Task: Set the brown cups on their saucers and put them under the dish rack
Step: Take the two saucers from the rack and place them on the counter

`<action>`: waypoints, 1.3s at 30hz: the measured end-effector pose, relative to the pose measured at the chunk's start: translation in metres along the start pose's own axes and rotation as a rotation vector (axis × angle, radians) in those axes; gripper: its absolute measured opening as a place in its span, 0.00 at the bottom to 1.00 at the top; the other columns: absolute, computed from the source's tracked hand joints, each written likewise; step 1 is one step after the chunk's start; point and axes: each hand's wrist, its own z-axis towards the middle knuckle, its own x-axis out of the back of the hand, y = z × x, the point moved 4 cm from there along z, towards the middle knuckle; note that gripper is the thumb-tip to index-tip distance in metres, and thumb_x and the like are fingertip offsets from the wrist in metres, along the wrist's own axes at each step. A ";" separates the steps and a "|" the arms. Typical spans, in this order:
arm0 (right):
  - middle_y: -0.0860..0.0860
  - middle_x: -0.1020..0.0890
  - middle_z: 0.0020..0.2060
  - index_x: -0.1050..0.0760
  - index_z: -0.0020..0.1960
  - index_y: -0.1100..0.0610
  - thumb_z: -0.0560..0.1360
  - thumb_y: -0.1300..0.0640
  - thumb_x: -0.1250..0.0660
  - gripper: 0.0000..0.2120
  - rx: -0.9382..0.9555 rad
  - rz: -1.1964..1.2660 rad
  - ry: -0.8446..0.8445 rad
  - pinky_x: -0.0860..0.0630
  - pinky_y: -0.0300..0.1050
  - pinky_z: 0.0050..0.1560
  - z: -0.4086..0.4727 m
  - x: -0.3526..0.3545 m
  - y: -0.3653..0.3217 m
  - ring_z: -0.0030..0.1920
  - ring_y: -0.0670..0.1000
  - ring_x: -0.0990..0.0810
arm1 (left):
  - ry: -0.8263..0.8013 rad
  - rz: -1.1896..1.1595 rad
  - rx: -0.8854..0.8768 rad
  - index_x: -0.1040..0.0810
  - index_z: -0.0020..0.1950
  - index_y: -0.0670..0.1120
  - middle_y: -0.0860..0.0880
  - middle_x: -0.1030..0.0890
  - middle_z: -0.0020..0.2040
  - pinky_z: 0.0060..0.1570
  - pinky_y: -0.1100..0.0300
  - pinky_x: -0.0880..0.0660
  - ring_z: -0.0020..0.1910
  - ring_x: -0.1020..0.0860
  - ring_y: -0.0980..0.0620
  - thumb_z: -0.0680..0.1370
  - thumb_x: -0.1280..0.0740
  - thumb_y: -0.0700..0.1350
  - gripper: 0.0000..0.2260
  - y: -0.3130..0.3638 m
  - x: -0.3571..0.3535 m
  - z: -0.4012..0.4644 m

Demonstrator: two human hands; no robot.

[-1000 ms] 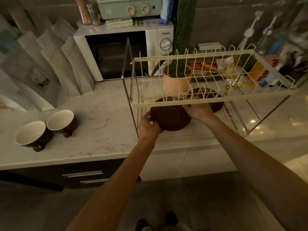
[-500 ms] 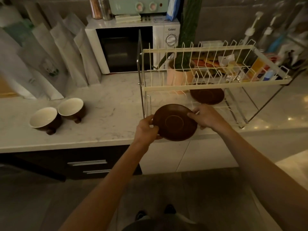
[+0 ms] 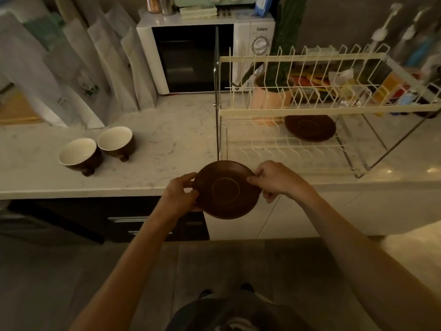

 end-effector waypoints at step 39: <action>0.56 0.20 0.58 0.32 0.69 0.57 0.80 0.58 0.43 0.18 -0.059 0.363 0.360 0.24 0.46 0.49 0.138 -0.093 -0.135 0.54 0.56 0.19 | 0.216 -0.146 0.107 0.20 0.51 0.45 0.42 0.17 0.47 0.40 0.52 0.20 0.45 0.19 0.43 0.77 0.39 0.32 0.12 -0.026 0.156 0.172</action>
